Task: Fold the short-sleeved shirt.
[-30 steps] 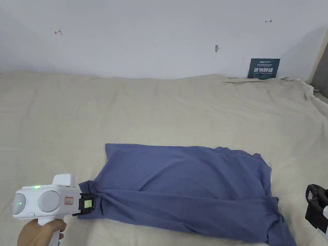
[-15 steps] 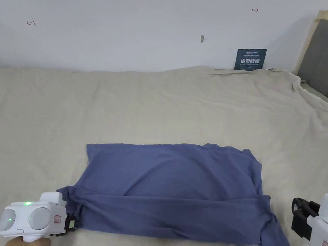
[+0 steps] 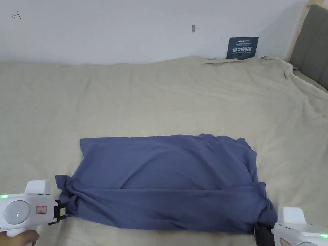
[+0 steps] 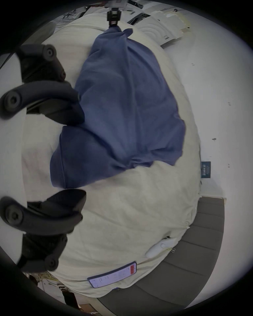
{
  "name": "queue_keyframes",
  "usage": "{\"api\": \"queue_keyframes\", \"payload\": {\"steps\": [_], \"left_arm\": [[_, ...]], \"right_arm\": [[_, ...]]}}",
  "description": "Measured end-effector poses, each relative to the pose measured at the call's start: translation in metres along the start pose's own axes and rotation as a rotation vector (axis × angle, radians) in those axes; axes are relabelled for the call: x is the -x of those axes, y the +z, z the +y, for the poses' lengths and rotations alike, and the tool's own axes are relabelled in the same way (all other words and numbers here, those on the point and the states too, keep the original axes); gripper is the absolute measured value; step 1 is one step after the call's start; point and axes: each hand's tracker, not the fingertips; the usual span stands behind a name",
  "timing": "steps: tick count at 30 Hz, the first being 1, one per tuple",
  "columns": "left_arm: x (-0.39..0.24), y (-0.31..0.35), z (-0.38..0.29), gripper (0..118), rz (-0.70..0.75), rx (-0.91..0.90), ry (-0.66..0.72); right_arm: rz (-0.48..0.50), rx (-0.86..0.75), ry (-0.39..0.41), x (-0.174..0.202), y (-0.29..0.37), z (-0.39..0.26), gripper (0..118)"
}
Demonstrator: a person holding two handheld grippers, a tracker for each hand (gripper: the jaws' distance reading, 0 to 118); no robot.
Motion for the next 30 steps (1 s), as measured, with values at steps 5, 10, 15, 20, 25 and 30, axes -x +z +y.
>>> {"api": "queue_keyframes", "payload": {"steps": [5, 10, 15, 20, 25, 30], "left_arm": [[0.006, 0.000, -0.007, 5, -0.003, -0.002, 0.031], [0.023, 0.013, -0.014, 5, -0.036, -0.011, 0.089], [0.032, 0.037, -0.032, 5, -0.034, -0.023, 0.104], [0.046, 0.062, -0.072, 5, -0.049, -0.015, 0.122], [0.051, 0.067, -0.112, 5, -0.043, 0.029, 0.138], [0.048, 0.051, -0.133, 5, -0.012, 0.054, 0.158]], "right_arm": [[0.019, -0.046, 0.008, 0.006, 0.015, -0.001, 8], [0.045, -0.108, -0.025, -0.008, 0.046, 0.001, 8], [0.083, -0.134, -0.070, -0.025, 0.073, -0.005, 8], [0.114, -0.129, -0.085, -0.029, 0.100, -0.029, 8], [0.117, -0.096, -0.103, -0.023, 0.109, -0.064, 8], [0.085, -0.030, -0.097, -0.025, 0.084, -0.082, 8]]}}
